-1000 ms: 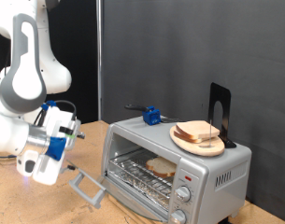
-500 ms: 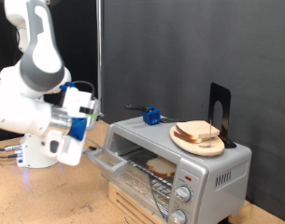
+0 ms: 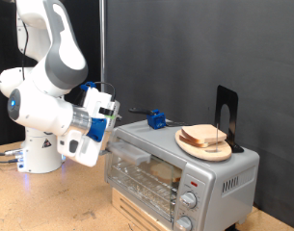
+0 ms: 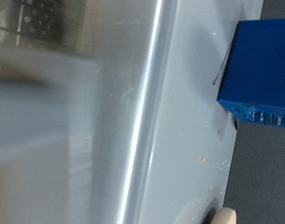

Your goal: Make a piece of toast with the oven

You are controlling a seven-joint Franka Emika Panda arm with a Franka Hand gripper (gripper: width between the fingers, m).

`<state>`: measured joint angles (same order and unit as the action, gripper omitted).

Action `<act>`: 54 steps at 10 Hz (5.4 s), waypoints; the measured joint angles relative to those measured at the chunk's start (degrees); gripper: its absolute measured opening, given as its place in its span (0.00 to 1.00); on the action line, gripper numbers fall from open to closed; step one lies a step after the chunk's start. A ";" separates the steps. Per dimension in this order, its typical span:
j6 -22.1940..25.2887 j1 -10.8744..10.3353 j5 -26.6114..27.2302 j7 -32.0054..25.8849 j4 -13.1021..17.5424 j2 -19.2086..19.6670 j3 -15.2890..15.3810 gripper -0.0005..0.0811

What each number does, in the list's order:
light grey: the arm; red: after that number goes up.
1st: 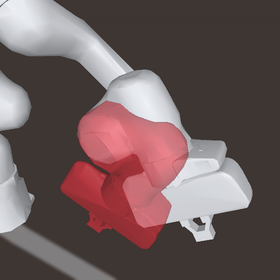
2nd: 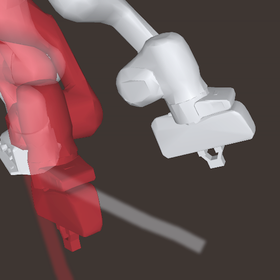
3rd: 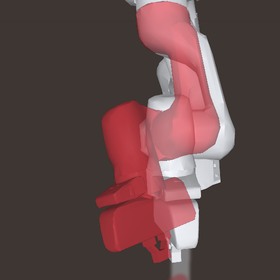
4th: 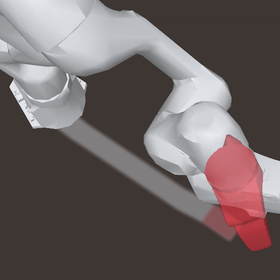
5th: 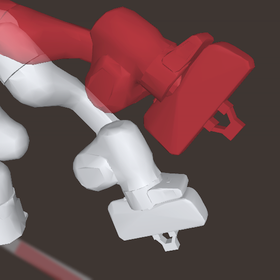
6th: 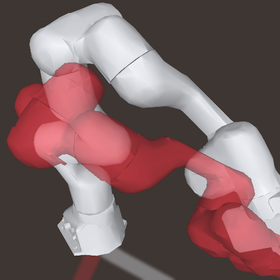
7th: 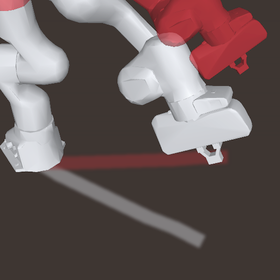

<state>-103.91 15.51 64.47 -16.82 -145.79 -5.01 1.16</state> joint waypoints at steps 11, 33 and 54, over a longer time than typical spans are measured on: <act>9.03 3.97 -0.31 -1.52 -2.62 -6.00 -4.23 1.00; 4.64 4.24 13.86 6.81 35.14 31.34 -3.57 1.00; 13.65 1.09 10.27 10.24 71.54 63.62 -0.87 1.00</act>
<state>-90.26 16.61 74.74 -6.59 -74.26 58.61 0.29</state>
